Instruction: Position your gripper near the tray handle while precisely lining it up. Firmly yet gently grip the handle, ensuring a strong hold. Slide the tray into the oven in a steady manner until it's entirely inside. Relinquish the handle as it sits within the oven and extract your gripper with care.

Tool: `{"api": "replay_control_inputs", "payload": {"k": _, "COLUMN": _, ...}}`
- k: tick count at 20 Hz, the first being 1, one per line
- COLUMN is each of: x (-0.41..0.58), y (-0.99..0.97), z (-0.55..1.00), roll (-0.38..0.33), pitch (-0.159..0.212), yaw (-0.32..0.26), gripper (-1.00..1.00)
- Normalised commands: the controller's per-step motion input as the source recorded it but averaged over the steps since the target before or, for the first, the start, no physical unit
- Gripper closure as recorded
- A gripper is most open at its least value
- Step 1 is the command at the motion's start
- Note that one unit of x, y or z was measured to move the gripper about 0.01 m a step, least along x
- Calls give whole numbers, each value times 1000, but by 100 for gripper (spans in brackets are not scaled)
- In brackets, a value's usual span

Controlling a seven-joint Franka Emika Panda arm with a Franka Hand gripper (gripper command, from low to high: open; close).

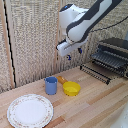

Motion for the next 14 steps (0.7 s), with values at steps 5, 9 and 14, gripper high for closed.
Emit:
{"api": "replay_control_inputs", "payload": {"k": 5, "x": 14, "y": -381, "z": -104, "roll": -331, "pitch": 0, "yaw": 81, "gripper": -100}}
{"api": "replay_control_inputs", "payload": {"k": 9, "x": 6, "y": -415, "z": -119, "roll": -334, "pitch": 2, "yaw": 70, "gripper": -100}}
{"api": "replay_control_inputs", "payload": {"k": 14, "x": 77, "y": -437, "z": -206, "roll": -309, "pitch": 15, "yaw": 85, "gripper": -100}}
